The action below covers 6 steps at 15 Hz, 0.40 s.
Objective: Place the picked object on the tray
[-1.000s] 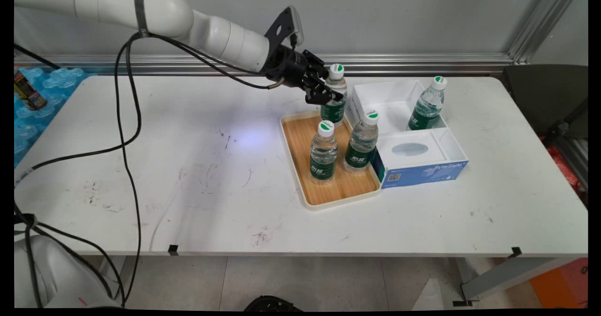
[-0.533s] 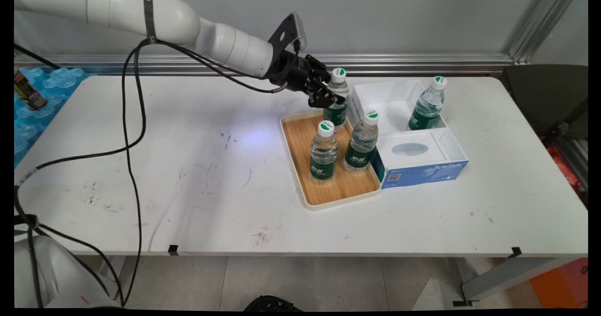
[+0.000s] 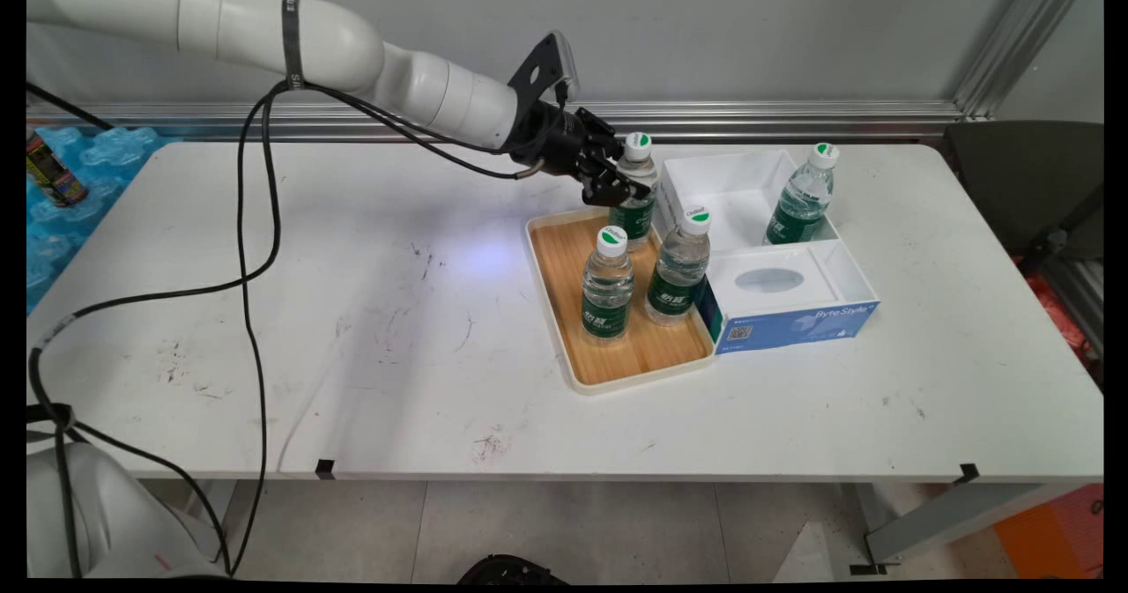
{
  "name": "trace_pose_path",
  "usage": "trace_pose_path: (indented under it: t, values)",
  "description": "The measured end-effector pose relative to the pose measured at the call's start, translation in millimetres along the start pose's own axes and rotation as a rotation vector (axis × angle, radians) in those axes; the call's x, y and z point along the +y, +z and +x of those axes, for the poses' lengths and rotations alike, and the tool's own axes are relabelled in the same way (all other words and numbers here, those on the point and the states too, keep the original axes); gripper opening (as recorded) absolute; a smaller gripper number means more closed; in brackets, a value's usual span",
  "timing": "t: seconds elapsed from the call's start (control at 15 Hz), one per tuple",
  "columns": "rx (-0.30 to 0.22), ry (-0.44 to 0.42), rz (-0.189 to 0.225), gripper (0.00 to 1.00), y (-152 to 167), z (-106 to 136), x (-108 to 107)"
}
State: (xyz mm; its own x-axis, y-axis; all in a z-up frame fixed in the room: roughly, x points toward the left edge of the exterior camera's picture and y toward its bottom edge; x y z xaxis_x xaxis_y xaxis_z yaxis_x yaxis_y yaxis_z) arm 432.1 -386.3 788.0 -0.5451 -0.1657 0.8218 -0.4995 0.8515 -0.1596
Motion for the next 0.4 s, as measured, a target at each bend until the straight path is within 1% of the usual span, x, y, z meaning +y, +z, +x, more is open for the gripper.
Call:
trace_pose_path:
  t: [0.13, 0.2, 0.4]
  values:
    - [-0.001, -0.001, 0.001, 0.00, 0.6, -1.0, -0.4]
    - [-0.001, -0.002, 0.002, 1.00, 0.7, -1.6, -0.5]
    - [-0.003, -0.004, 0.002, 1.00, 1.3, -3.1, -1.0]
